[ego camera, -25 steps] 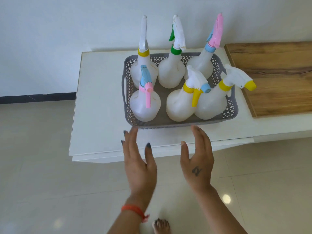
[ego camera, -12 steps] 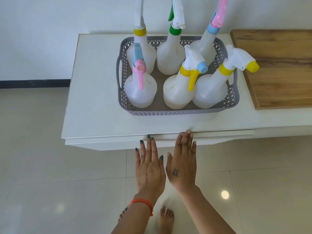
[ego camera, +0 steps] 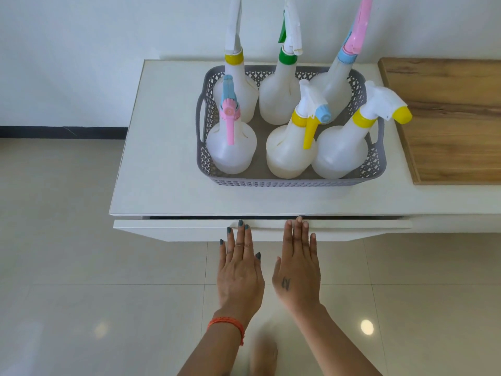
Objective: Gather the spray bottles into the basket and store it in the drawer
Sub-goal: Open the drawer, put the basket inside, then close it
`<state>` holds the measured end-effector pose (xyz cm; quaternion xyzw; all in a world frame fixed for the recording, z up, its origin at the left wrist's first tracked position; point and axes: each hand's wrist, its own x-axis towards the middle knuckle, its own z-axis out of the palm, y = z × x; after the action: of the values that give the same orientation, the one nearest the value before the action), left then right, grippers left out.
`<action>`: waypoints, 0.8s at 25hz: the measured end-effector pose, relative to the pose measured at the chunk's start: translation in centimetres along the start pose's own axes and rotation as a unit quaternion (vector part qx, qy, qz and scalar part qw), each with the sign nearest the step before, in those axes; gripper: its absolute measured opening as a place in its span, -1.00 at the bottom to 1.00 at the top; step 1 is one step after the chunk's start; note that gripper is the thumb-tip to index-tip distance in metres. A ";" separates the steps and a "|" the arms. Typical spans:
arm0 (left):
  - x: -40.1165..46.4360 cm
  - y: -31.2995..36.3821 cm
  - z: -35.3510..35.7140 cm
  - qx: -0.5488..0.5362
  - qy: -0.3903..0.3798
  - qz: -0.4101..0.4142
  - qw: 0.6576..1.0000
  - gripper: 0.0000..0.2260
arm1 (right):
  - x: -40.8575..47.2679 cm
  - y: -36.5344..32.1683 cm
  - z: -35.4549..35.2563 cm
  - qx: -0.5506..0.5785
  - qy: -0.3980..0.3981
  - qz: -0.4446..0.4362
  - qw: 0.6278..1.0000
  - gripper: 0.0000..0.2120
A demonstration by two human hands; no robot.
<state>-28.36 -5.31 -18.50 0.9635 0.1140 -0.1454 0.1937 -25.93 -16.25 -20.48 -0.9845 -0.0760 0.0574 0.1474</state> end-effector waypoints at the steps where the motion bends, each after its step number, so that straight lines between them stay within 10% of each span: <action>1: -0.2 -0.1 0.2 0.001 0.000 0.000 1.000 -0.53 | -0.3 0.0 0.0 0.001 0.001 -0.002 1.000 -0.33; 20: -10.2 -2.1 1.9 -0.031 -0.029 0.038 0.998 -0.52 | -10.7 0.2 -0.6 -0.022 -0.005 -0.007 1.000 -0.36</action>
<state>-38.94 -5.82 -17.55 0.9560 0.0760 -0.1620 0.2323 -36.32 -18.37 -18.95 -0.9867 -0.0848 0.0601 0.1253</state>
